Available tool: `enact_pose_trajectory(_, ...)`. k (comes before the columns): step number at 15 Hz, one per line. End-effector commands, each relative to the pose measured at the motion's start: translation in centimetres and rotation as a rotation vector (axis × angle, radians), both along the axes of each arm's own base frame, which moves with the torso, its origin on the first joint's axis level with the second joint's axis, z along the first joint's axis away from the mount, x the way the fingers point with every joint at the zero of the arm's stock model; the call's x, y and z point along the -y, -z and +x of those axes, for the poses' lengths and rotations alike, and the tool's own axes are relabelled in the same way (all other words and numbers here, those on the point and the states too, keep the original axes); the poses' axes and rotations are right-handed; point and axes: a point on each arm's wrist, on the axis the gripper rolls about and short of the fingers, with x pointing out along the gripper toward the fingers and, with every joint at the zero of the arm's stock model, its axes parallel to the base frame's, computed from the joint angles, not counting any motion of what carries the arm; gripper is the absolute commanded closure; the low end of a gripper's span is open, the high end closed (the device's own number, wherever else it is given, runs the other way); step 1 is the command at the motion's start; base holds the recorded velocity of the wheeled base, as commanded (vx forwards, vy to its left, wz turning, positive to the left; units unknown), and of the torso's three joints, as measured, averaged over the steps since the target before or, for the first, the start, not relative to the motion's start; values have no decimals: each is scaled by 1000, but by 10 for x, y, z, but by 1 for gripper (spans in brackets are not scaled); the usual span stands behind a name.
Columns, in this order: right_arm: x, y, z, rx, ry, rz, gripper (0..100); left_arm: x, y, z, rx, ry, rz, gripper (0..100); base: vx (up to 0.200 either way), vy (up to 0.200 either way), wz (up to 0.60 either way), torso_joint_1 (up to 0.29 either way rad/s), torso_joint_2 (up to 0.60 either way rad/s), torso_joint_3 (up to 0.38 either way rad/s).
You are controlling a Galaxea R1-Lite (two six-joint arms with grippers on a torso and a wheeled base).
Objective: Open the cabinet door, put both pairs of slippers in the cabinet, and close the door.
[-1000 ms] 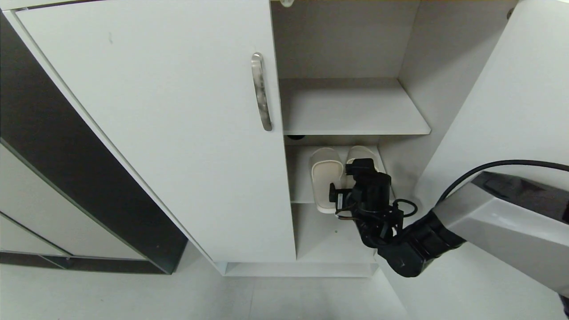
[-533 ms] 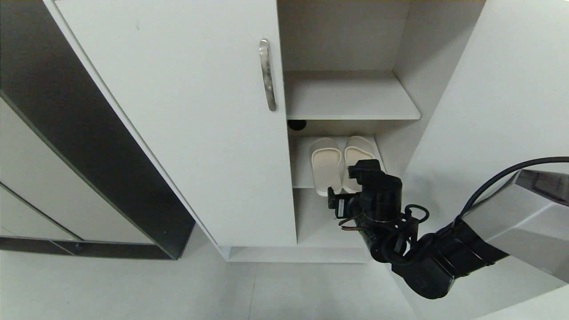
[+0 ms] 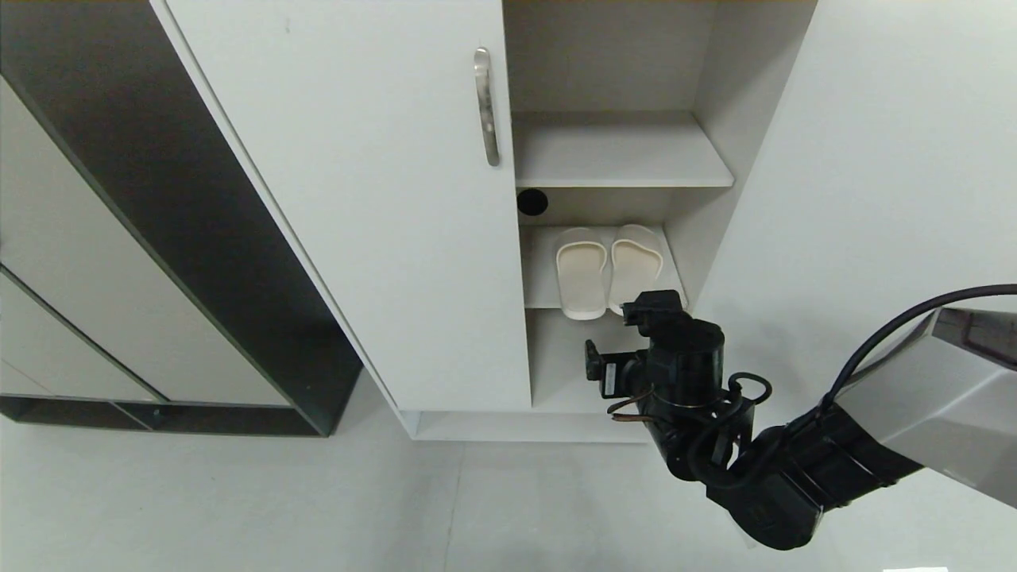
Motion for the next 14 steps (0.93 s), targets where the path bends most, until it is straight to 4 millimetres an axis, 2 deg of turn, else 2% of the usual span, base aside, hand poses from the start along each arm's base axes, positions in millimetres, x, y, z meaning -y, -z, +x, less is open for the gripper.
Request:
enact_pose_trajectory(1,0,-1,-2,0,-5,0,0,0,0,0,0,-3,0,100,0,0,0,0,0,0)
enact_pose_trajectory(11,2,0,-7,33,-17,-11,0,0,0,0,0,1,1,100,0,0,0,0,0,0)
enact_pose_trajectory(14,2,2,-10,36,-23,-28,0,0,0,0,0,1,1,100,0,0,0,-1,2,154)
